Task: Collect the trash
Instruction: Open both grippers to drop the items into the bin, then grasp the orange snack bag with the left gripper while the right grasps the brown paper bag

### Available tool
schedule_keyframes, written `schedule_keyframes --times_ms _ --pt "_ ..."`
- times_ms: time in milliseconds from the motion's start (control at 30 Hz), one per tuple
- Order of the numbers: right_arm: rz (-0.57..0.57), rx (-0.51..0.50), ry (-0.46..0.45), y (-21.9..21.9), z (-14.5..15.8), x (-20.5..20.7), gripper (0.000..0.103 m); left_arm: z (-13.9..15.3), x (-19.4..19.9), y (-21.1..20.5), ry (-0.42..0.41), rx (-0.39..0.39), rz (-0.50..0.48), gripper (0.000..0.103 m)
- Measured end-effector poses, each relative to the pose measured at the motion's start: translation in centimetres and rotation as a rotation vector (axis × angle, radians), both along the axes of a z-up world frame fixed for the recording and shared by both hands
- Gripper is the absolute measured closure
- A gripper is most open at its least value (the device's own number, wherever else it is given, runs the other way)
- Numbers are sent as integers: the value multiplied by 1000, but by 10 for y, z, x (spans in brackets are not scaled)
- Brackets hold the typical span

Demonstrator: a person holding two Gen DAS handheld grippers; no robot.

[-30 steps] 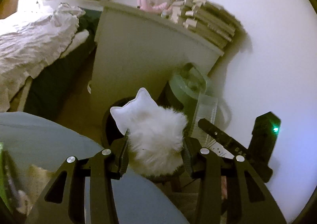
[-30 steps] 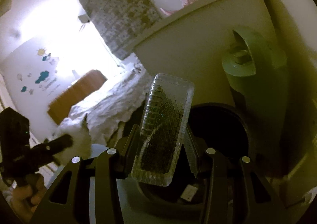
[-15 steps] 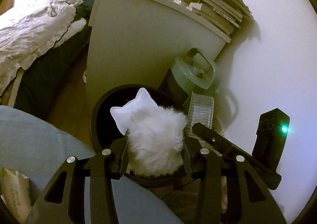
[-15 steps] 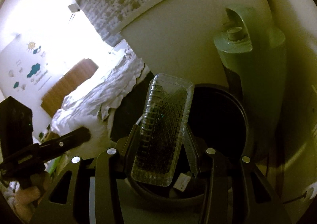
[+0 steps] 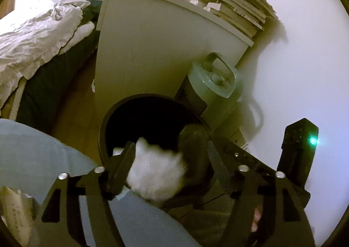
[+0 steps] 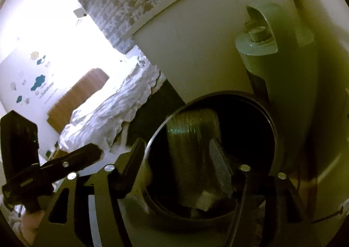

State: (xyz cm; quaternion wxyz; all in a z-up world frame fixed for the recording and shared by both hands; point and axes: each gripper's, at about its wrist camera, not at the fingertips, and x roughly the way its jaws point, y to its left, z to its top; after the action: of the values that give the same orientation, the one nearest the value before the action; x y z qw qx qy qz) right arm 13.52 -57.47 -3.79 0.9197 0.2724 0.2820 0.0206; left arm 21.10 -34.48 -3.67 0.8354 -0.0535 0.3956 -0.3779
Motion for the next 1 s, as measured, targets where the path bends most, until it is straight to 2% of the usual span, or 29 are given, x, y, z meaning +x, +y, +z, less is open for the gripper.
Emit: schedule_keyframes --times_ms 133,300,433,600,767,800,833,933,1000 --pt "-6 17 -10 0 0 -1 35 10 -6 9 -13 -7 -1 29" --pt "10 3 -13 6 -3 1 35 28 -21 41 -28 -27 28 29" --pt "41 -19 -6 22 -6 2 31 41 -41 86 -27 -35 88 26" --pt "106 -77 -9 51 -5 0 31 46 -85 179 -26 -11 227 24" --pt "242 -126 -51 99 12 -13 31 37 -130 276 -12 38 384 24" --pt "266 -127 -65 108 17 -18 30 33 -138 293 -2 49 408 24" --pt "300 -123 -81 119 23 -23 24 29 -145 308 14 59 427 24" --pt "489 -88 -86 175 43 -41 20 7 -165 351 86 78 469 24" --pt "615 -118 -72 218 56 -52 20 -5 -174 364 109 92 469 26"
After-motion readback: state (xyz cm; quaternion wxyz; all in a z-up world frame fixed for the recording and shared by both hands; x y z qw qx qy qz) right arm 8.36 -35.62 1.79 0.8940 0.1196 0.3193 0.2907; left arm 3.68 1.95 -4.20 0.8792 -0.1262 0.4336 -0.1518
